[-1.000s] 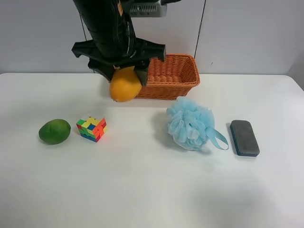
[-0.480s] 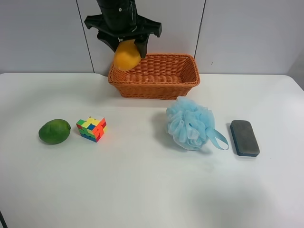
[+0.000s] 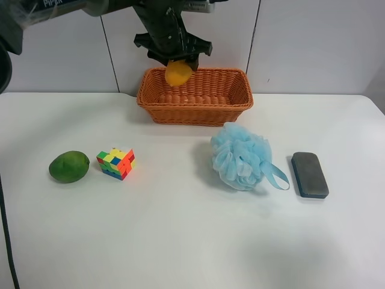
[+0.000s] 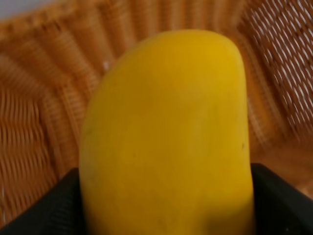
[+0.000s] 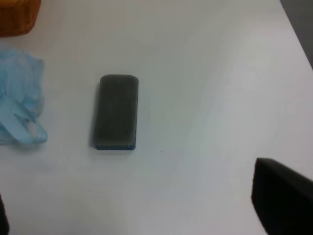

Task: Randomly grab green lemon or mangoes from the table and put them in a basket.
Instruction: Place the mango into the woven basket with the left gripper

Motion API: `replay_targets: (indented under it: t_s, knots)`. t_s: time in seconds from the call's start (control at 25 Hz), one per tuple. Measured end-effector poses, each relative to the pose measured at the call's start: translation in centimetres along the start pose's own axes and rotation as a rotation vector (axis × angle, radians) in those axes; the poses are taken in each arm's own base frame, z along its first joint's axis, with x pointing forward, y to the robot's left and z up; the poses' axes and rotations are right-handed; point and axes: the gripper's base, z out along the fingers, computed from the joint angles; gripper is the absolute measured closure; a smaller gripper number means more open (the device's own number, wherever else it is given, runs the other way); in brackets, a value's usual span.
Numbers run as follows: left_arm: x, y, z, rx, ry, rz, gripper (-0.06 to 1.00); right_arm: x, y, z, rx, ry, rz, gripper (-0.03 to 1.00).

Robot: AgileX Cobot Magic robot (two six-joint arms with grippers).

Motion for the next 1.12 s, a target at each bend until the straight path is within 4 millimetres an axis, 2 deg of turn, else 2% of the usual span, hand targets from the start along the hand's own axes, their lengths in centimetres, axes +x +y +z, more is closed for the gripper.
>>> replay_targets:
  t_s: [0.28, 0.56, 0.68, 1.04, 1.08, 1.12]
  knots:
    - [0.7, 3.1, 4.4, -0.018, -0.068, -0.039, 0.33, 0.0, 0.0, 0.0, 0.0, 0.0, 0.0, -0.03]
    - [2.9, 3.3, 7.8, -0.027, -0.005, -0.037, 0.32, 0.0, 0.0, 0.0, 0.0, 0.0, 0.0, -0.03]
    - [3.4, 3.3, 8.4, -0.028, 0.009, -0.037, 0.32, 0.0, 0.0, 0.0, 0.0, 0.0, 0.0, -0.03]
    - [3.6, 3.4, 8.5, -0.032, 0.026, -0.037, 0.32, 0.0, 0.0, 0.0, 0.0, 0.0, 0.0, -0.03]
    - [3.6, 3.4, 8.5, -0.034, 0.037, -0.037, 0.3, 0.0, 0.0, 0.0, 0.0, 0.0, 0.0, -0.03]
    - [3.7, 3.4, 8.5, -0.036, 0.046, -0.037, 0.21, 0.0, 0.0, 0.0, 0.0, 0.0, 0.0, -0.03]
